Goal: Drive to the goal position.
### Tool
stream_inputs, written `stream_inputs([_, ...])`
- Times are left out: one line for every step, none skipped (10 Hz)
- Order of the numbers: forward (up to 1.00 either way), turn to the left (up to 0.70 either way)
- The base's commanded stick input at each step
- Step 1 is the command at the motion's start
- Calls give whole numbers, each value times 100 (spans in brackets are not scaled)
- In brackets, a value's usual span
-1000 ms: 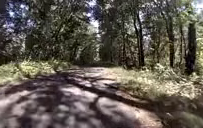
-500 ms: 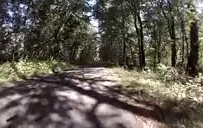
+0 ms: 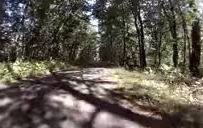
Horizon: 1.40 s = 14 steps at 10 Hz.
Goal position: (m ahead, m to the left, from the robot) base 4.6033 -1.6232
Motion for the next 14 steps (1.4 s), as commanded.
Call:
stream_inputs([45, 0])
stream_inputs([45, 0])
stream_inputs([45, 0])
stream_inputs([45, 0])
stream_inputs([45, 0])
stream_inputs([45, 0])
stream_inputs([45, 0])
stream_inputs([45, 0])
stream_inputs([45, 0])
stream_inputs([45, 0])
stream_inputs([45, 0])
stream_inputs([45, 0])
stream_inputs([45, 0])
stream_inputs([45, 0])
